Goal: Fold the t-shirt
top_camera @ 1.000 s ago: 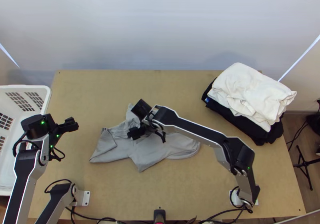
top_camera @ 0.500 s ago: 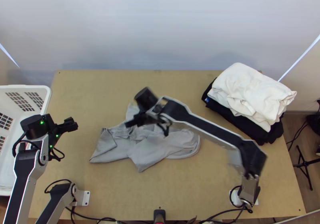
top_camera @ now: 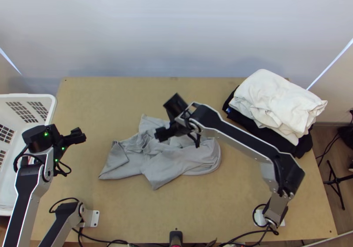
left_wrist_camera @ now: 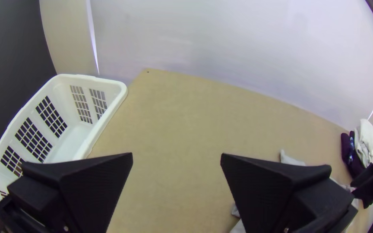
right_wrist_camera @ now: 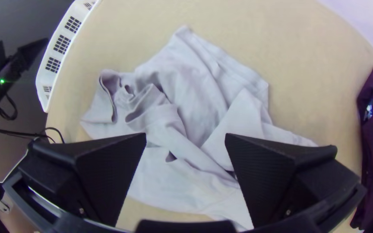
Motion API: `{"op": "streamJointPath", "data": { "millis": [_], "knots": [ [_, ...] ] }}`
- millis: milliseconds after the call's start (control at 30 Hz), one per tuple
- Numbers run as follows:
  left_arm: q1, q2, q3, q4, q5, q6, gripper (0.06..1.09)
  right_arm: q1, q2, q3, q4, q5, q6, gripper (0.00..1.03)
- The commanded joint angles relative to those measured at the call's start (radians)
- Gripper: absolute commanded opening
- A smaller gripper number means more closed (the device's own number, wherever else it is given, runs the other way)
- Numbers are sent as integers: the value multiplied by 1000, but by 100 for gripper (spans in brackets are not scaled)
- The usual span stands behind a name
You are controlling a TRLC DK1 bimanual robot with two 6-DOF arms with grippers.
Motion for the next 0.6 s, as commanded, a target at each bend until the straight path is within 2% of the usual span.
{"op": "streamJointPath", "data": {
  "millis": [0,167,267,467,500,567],
  "knots": [
    [4,4,2,2,0,0,105,37,55,-40,-99,-1,23,87],
    [9,16,-1,8,0,0,105,80,67,-43,-230,-1,21,85],
    [9,25,-2,23,1,-2,105,88,62,-46,-241,-1,23,69],
    [6,45,1,42,1,-5,105,79,78,-90,-201,13,1,69],
    [6,45,2,42,1,-5,105,77,75,-103,-188,16,-3,61],
    [9,47,2,42,0,-5,105,74,56,-138,-136,16,-14,32]
  ]
}}
